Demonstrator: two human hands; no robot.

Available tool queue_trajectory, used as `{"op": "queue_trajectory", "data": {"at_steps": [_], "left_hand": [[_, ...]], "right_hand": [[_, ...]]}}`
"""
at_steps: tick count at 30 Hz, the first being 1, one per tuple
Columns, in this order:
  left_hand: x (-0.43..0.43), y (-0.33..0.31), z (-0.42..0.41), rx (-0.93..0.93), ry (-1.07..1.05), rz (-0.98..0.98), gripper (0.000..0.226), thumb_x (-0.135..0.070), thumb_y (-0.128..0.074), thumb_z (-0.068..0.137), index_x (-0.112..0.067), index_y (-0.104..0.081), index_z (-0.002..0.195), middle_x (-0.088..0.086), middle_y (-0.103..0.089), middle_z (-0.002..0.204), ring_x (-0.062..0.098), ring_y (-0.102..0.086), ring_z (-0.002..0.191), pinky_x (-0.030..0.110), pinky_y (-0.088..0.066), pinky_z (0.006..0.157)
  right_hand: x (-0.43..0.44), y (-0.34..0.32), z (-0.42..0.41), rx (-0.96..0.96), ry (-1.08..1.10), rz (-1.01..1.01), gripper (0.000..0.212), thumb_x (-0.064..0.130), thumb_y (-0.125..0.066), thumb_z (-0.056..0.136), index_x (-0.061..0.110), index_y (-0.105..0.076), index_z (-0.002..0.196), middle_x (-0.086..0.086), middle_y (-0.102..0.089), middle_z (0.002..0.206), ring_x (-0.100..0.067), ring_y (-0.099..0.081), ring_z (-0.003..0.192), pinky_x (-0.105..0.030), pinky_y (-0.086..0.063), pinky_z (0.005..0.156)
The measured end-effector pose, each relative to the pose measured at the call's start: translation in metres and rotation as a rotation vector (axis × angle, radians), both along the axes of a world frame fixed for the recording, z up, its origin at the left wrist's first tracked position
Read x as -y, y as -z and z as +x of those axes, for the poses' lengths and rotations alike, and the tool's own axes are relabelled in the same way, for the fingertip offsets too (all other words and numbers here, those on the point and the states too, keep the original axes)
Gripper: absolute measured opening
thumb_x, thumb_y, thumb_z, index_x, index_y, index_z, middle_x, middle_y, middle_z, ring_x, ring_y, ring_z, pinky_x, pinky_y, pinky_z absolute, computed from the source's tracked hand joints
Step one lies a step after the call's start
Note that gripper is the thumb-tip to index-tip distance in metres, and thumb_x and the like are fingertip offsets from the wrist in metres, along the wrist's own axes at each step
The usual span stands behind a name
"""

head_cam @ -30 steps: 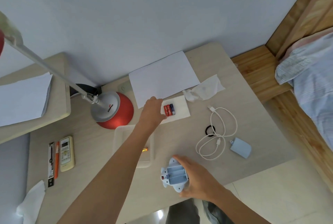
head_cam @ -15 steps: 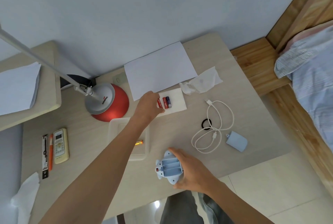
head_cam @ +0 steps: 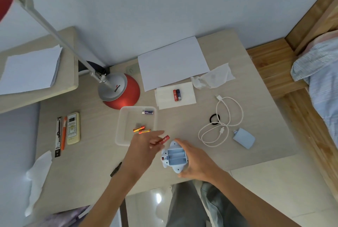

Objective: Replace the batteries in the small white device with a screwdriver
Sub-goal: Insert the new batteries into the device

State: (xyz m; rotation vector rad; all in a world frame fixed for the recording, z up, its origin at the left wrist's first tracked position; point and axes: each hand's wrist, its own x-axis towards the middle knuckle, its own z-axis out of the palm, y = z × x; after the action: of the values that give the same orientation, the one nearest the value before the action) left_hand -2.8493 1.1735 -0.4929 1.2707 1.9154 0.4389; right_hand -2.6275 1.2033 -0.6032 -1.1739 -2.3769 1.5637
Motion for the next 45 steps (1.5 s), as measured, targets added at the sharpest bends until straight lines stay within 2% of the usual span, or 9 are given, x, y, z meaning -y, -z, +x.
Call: {"op": "queue_trajectory", "data": {"at_steps": [3, 7, 14, 19, 22, 26, 32, 39, 45], "left_hand": [[0.026, 0.021, 0.011, -0.181, 0.14, 0.017, 0.016, -0.014, -0.074, 0.096, -0.027, -0.081, 0.099, -0.008, -0.078, 0.089, 0.013, -0.07, 0.081, 0.032, -0.059, 0.078], [0.039, 0.042, 0.026, -0.292, 0.213, 0.097, 0.008, -0.017, -0.074, 0.098, -0.021, -0.08, 0.104, -0.004, -0.065, 0.094, 0.013, -0.063, 0.08, 0.025, -0.053, 0.07], [0.04, 0.06, 0.038, -0.428, 0.331, 0.074, 0.049, -0.024, -0.106, 0.057, -0.02, -0.081, 0.099, 0.003, -0.069, 0.092, 0.018, -0.067, 0.08, 0.026, -0.063, 0.06], [0.038, 0.06, 0.042, -0.464, 0.324, 0.165, 0.049, -0.018, -0.107, 0.054, -0.016, -0.079, 0.094, 0.002, -0.068, 0.086, 0.019, -0.065, 0.077, 0.026, -0.059, 0.056], [0.034, 0.062, 0.045, -0.474, 0.308, 0.226, 0.043, -0.012, -0.105, 0.056, -0.014, -0.076, 0.088, 0.002, -0.069, 0.083, 0.02, -0.063, 0.074, 0.026, -0.057, 0.055], [0.031, 0.066, 0.047, -0.466, 0.317, 0.284, 0.035, -0.008, -0.101, 0.062, -0.013, -0.075, 0.084, 0.002, -0.066, 0.084, 0.019, -0.061, 0.074, 0.02, -0.042, 0.06], [0.029, 0.078, 0.041, -0.396, 0.224, 0.326, 0.02, -0.013, -0.096, 0.073, -0.013, -0.08, 0.085, 0.005, -0.065, 0.094, 0.022, -0.061, 0.085, 0.028, -0.056, 0.06], [0.037, 0.08, 0.033, -0.369, 0.337, 0.343, 0.03, -0.018, -0.095, 0.075, -0.019, -0.083, 0.102, 0.0, -0.075, 0.111, 0.021, -0.065, 0.102, 0.029, -0.062, 0.078], [0.033, 0.083, 0.037, -0.275, 0.158, 0.365, 0.017, -0.008, -0.092, 0.078, -0.014, -0.083, 0.091, 0.003, -0.074, 0.092, 0.022, -0.068, 0.084, 0.029, -0.06, 0.065]], "right_hand": [[-0.001, 0.001, -0.001, -0.001, -0.001, -0.004, 0.096, 0.041, -0.092, 0.068, 0.05, -0.037, 0.146, 0.027, -0.054, 0.127, -0.002, -0.065, 0.106, -0.023, -0.06, 0.089], [-0.002, 0.003, -0.002, 0.026, -0.022, 0.01, 0.104, 0.049, -0.094, 0.069, 0.049, -0.03, 0.15, 0.024, -0.055, 0.134, -0.007, -0.066, 0.114, -0.025, -0.06, 0.096], [-0.001, 0.009, 0.0, 0.015, -0.042, 0.019, 0.11, 0.052, -0.095, 0.069, 0.044, -0.028, 0.157, 0.02, -0.055, 0.141, -0.009, -0.066, 0.119, -0.023, -0.059, 0.1], [-0.002, 0.012, 0.0, 0.012, -0.048, 0.038, 0.112, 0.054, -0.094, 0.068, 0.045, -0.027, 0.158, 0.022, -0.054, 0.14, -0.009, -0.065, 0.119, -0.025, -0.061, 0.098], [-0.002, 0.011, -0.001, -0.003, -0.043, 0.051, 0.107, 0.049, -0.093, 0.067, 0.045, -0.031, 0.155, 0.025, -0.052, 0.135, -0.009, -0.064, 0.115, -0.027, -0.062, 0.093], [-0.003, 0.013, 0.0, -0.021, -0.037, 0.046, 0.102, 0.048, -0.091, 0.068, 0.044, -0.034, 0.153, 0.023, -0.054, 0.135, -0.009, -0.065, 0.116, -0.03, -0.061, 0.096], [-0.002, 0.014, 0.0, -0.027, -0.036, 0.051, 0.102, 0.049, -0.092, 0.068, 0.044, -0.034, 0.151, 0.023, -0.054, 0.136, -0.01, -0.064, 0.116, -0.031, -0.061, 0.096], [-0.002, 0.017, 0.0, -0.022, -0.034, 0.054, 0.105, 0.051, -0.094, 0.069, 0.044, -0.031, 0.153, 0.019, -0.053, 0.138, -0.011, -0.063, 0.12, -0.03, -0.061, 0.099], [-0.001, 0.018, 0.0, -0.034, -0.03, 0.044, 0.102, 0.053, -0.092, 0.068, 0.045, -0.034, 0.151, 0.021, -0.054, 0.137, -0.012, -0.065, 0.119, -0.032, -0.063, 0.096]]}}
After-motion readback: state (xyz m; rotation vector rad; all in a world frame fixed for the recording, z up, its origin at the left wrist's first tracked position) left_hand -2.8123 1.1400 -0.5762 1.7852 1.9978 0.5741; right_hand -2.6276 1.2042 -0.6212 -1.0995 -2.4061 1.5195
